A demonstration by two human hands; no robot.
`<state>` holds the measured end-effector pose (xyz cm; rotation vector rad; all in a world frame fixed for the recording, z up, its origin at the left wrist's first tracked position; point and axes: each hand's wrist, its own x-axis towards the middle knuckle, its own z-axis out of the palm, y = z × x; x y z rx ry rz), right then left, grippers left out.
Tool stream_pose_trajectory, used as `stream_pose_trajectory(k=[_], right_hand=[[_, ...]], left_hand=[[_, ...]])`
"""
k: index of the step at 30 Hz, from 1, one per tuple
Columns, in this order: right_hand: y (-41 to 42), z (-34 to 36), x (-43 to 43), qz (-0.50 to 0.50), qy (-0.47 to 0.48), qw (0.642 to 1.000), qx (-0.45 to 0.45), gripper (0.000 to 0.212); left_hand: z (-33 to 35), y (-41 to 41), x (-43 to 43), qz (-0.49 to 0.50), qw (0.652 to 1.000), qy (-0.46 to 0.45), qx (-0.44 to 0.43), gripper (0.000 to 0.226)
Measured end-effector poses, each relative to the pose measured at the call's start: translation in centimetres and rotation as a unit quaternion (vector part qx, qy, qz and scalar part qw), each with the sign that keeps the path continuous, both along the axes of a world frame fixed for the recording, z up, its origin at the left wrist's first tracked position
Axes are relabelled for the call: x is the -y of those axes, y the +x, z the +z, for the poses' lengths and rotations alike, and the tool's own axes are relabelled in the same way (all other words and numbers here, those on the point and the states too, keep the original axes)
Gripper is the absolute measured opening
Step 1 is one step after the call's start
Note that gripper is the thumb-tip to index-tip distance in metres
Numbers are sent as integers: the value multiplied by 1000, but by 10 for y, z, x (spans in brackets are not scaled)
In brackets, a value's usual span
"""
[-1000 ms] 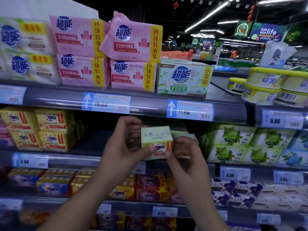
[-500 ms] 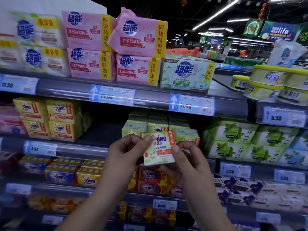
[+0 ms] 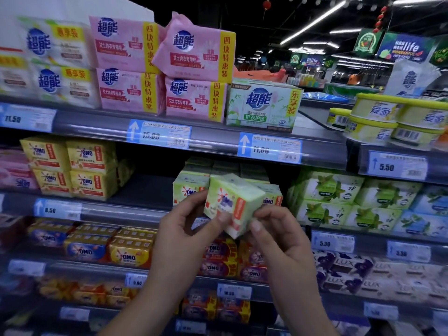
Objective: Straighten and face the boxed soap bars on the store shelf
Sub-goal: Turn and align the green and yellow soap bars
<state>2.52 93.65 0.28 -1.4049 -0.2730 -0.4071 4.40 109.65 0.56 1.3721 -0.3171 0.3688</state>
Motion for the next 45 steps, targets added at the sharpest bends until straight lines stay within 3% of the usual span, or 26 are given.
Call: stream_pose_trajectory(k=[4, 8, 12, 15, 17, 21, 25, 27, 29, 31, 35, 38, 42, 45], right_hand=[[-1, 0, 5, 23, 29, 999, 19, 17], [-2, 0, 13, 80, 25, 996, 11, 22], [-6, 2, 13, 95, 25, 995, 17, 33], [-7, 3, 12, 84, 18, 996, 17, 34], [-6, 1, 12, 59, 22, 998, 2, 34], [-1, 0, 10, 17, 98, 993, -65, 31], [1, 0, 10, 4, 74, 992, -99, 29], [0, 1, 9, 21, 111, 988, -106, 24], [0, 6, 9, 65, 201, 970, -118, 43], [1, 10, 10, 92, 225, 962, -126, 45], [3, 9, 5, 116, 222, 958, -142, 45], [3, 10, 4, 117, 212, 961, -134, 40], [5, 8, 5, 41, 145, 979, -135, 37], [8, 1, 0, -29, 76, 990, -119, 37]], left_hand=[[-2, -1, 6, -65, 997, -25, 17, 79], [0, 2, 0, -82, 995, -33, 37, 69], [-4, 2, -1, -148, 984, -94, 16, 74], [-2, 0, 1, -141, 986, -79, 32, 76], [1, -4, 1, -135, 987, -74, 49, 70], [6, -10, -4, -93, 992, -27, 75, 31], [7, -19, 4, -101, 993, -8, 64, 22], [10, -21, 6, -79, 995, -10, 67, 28], [13, -21, 6, -26, 996, 14, 86, 48], [11, -19, 7, 7, 994, 24, 102, 67], [9, -18, 8, 38, 993, 14, 111, 71], [9, -17, 6, 45, 994, 11, 102, 59], [4, -15, 6, 71, 995, 36, 55, 23], [-3, -10, 10, 76, 994, 72, 29, 31]])
